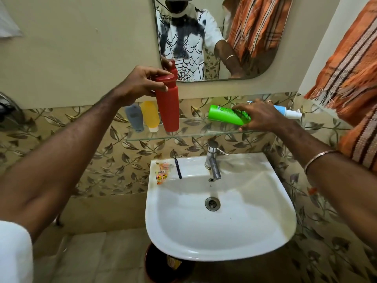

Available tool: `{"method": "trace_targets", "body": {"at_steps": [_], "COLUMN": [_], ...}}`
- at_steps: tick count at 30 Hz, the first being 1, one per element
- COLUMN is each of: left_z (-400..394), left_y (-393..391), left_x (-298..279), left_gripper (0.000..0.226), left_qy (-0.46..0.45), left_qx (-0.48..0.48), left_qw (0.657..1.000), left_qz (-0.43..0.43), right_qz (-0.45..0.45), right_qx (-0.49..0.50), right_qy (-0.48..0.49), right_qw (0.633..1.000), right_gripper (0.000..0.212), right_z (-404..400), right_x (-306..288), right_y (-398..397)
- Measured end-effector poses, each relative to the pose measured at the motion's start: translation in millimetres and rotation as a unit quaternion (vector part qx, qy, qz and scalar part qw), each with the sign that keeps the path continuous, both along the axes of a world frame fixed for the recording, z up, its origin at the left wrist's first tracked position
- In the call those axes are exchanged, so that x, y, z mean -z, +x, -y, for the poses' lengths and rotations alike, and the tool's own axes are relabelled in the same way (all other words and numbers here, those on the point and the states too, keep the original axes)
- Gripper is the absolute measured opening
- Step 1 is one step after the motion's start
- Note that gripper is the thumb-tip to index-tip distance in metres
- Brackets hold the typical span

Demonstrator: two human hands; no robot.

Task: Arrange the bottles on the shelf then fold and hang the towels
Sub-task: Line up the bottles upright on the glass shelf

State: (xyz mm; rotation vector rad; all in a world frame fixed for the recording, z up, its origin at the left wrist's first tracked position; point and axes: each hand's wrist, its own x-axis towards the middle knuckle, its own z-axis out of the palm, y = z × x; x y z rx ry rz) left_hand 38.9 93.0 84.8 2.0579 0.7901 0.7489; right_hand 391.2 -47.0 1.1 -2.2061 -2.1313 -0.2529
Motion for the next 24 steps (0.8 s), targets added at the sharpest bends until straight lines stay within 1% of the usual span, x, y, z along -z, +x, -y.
{"method": "trace_targets", "body": {"at_steps": [6, 8, 16, 20, 24], "left_z": [2.7, 3.8, 5.0, 2.4, 1.3], "left_y": [-3.2, -3.2, -3.3, -4.7, -4.1], "left_x": [-2.2, -1.9, -1.9, -3.2, -5.7], "left_gripper": [0.044, 0.045, 0.048, 0.050, 0.062], "left_qy": [-0.009, -0.008, -0.005, -0.011, 0.000], "left_qx": [0.004, 0.005, 0.007, 0.009, 0.009], "left_qw": [1.000, 1.000, 1.000, 1.000, 1.000], "left_qz": [0.005, 0.007, 0.006, -0.001, -0.005], "right_qz": [-0.013, -0.008, -0.021, -0.001, 0.004], "right_qx": [-0.003, -0.007, -0.035, -0.039, -0.044], "right_qy": [-0.009, -0.010, 0.027, 0.044, 0.059], "right_qw": [1.000, 1.000, 0.999, 0.998, 0.997], "right_gripper": [0.097, 0.092, 0.058, 0.054, 0.055], "right_z": [4.7, 5.8, 9.8, 10.0, 11.0], "right_x": [1.1, 2.6, 3.9, 5.8, 4.6], "right_y": [0.4, 3.7, 7.0, 5.7, 5.5]}}
